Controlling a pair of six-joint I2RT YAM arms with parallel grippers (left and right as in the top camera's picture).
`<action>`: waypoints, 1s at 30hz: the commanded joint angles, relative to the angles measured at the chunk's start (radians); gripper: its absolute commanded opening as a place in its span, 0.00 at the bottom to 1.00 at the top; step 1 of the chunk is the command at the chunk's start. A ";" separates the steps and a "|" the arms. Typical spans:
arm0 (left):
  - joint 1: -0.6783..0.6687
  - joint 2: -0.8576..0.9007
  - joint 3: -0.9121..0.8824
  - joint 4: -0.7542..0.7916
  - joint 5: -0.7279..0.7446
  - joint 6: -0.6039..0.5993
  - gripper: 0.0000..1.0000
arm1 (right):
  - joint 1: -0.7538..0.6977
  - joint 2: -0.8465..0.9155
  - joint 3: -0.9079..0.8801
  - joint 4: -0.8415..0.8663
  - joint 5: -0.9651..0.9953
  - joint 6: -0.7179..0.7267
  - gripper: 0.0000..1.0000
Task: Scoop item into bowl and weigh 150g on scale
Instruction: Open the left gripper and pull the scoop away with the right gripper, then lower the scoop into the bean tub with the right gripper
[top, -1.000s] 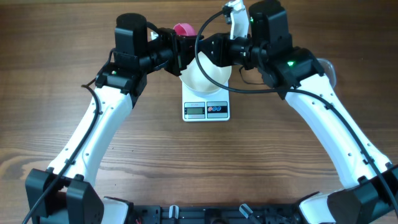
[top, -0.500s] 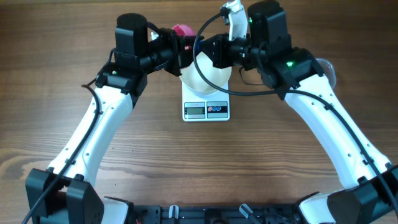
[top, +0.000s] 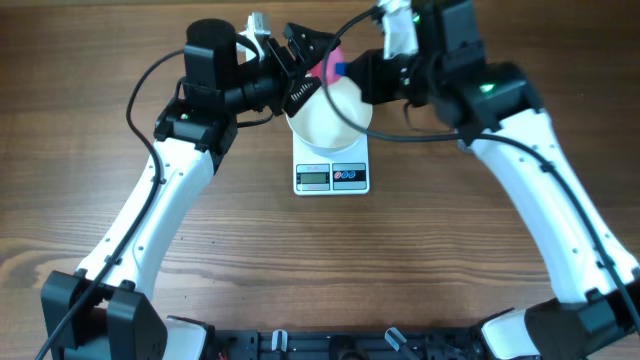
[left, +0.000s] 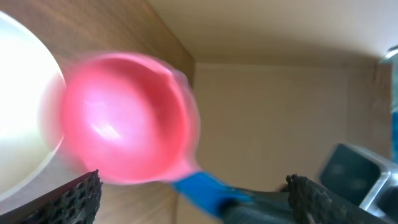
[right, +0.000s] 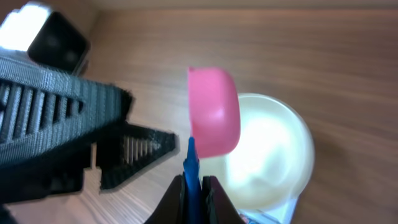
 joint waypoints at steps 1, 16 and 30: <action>0.004 -0.009 0.012 -0.002 0.011 0.186 1.00 | -0.055 -0.002 0.172 -0.141 0.166 -0.032 0.04; 0.004 -0.009 0.012 -0.061 0.024 0.439 1.00 | -0.493 0.109 0.399 -0.642 0.349 -0.111 0.04; 0.004 -0.009 0.012 -0.121 0.024 0.568 1.00 | -0.536 0.499 0.398 -0.631 0.397 -0.357 0.04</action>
